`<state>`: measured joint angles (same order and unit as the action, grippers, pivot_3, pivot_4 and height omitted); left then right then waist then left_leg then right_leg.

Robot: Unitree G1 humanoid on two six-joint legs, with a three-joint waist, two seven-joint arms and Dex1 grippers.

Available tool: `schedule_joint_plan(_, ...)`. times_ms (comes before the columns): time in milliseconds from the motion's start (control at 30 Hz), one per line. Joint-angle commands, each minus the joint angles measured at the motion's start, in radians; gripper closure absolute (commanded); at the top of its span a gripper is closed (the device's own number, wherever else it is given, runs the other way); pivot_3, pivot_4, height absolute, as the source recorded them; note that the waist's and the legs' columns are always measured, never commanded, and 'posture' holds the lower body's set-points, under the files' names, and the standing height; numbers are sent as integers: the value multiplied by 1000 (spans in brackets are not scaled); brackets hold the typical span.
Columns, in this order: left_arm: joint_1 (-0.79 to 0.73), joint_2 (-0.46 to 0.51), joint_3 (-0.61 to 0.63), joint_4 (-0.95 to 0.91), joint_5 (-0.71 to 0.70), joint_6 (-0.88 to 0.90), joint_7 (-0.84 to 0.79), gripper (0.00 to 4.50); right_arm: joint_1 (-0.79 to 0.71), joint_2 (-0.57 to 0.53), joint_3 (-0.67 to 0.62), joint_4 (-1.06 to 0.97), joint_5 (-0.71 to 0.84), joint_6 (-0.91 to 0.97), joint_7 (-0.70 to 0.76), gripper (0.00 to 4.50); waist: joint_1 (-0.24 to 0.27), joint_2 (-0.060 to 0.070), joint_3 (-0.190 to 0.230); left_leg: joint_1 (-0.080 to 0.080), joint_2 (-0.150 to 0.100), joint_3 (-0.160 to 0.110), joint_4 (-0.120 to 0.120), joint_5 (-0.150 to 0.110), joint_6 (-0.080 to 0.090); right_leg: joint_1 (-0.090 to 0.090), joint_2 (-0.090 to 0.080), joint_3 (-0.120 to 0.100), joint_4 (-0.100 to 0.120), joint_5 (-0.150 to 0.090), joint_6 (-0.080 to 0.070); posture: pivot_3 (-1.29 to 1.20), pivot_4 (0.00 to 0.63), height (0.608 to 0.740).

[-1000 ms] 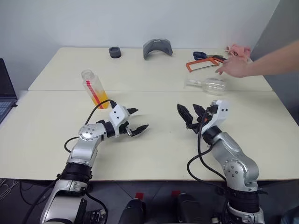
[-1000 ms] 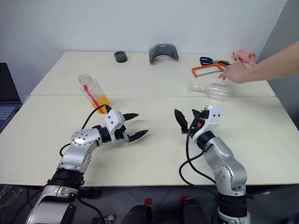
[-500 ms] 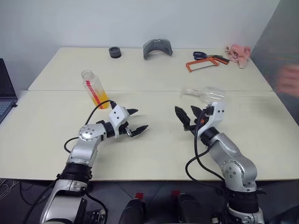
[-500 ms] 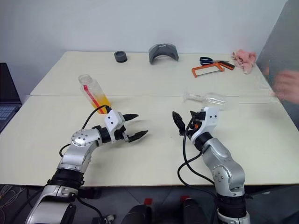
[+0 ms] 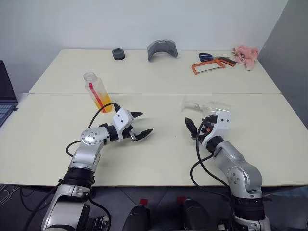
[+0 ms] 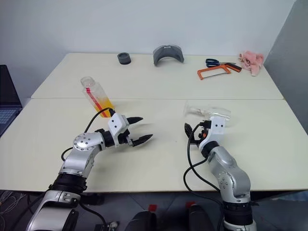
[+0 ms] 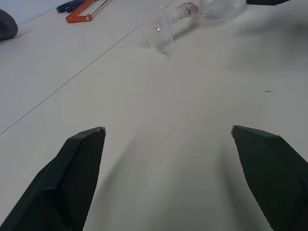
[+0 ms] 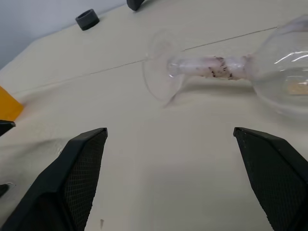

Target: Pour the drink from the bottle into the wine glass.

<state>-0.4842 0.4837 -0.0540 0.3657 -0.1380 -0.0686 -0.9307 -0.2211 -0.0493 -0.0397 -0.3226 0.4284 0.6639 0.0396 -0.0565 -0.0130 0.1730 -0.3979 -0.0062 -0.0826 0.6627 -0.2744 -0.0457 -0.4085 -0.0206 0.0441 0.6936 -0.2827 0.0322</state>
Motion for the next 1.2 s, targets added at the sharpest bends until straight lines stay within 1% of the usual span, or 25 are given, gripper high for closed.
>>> schedule_joint_plan(33, -20, 8, 9, -6, -10, -11, -8, 0, -24, 29, -22, 5, 14, -2, -14, 25, 0, 0, 0, 0, 0, 0, 0, 0, 0, 0, 0, 0, 0, 0, 0, 0, 150, 740)
schedule_joint_plan(167, -32, 9, 9, 7, -6, -16, -11, 0, -45, 87, -51, 37, 52, 24, -36, 25, 0, 0, 0, 0, 0, 0, 0, 0, 0, 0, 0, 0, 0, 0, 0, 0, 150, 740)
schedule_joint_plan(300, -38, 8, 7, 20, -4, -26, -14, 0, -66, 109, -71, 95, 7, -21, -76, 25, 0, 0, 0, 0, 0, 0, 0, 0, 0, 0, 0, 0, 0, 0, 0, 0, 150, 740)
schedule_joint_plan(500, -39, 7, 7, 21, -3, -28, -17, 0, -73, 89, -99, 133, -41, -78, -101, 25, 0, 0, 0, 0, 0, 0, 0, 0, 0, 0, 0, 0, 0, 0, 0, 0, 150, 740)
schedule_joint_plan(733, -29, 5, 7, 8, -2, -26, -14, 0, -63, 59, -139, 123, -47, -86, -99, 25, 0, 0, 0, 0, 0, 0, 0, 0, 0, 0, 0, 0, 0, 0, 0, 0, 150, 740)
schedule_joint_plan(833, -26, 5, 7, 4, -3, -23, -13, 0, -61, 56, -146, 110, -24, -59, -83, 25, 0, 0, 0, 0, 0, 1, 0, 0, 0, 0, 0, 0, 0, 0, 0, 0, 150, 740)
schedule_joint_plan(933, -26, 4, 8, 2, -4, -22, -10, 0, -55, 62, -116, 76, 10, -26, -43, 25, 0, 0, 0, 0, 0, 1, 0, 0, 0, 0, 0, 0, 0, 0, 0, 0, 150, 740)
schedule_joint_plan(1067, -25, 4, 9, 0, -4, -22, -7, 0, -54, 50, -61, 53, -4, -31, -3, 25, -1, 0, 0, 0, 0, 1, 0, 0, 0, 0, 0, 0, 0, 0, 0, 0, 150, 740)
schedule_joint_plan(1200, -24, 4, 10, -1, -5, -21, -5, 0, -50, 49, -30, 23, 26, -29, 55, 25, 0, 0, 0, 0, 0, 0, 0, 0, 0, 0, 0, 0, 0, 0, 0, 0, 150, 740)
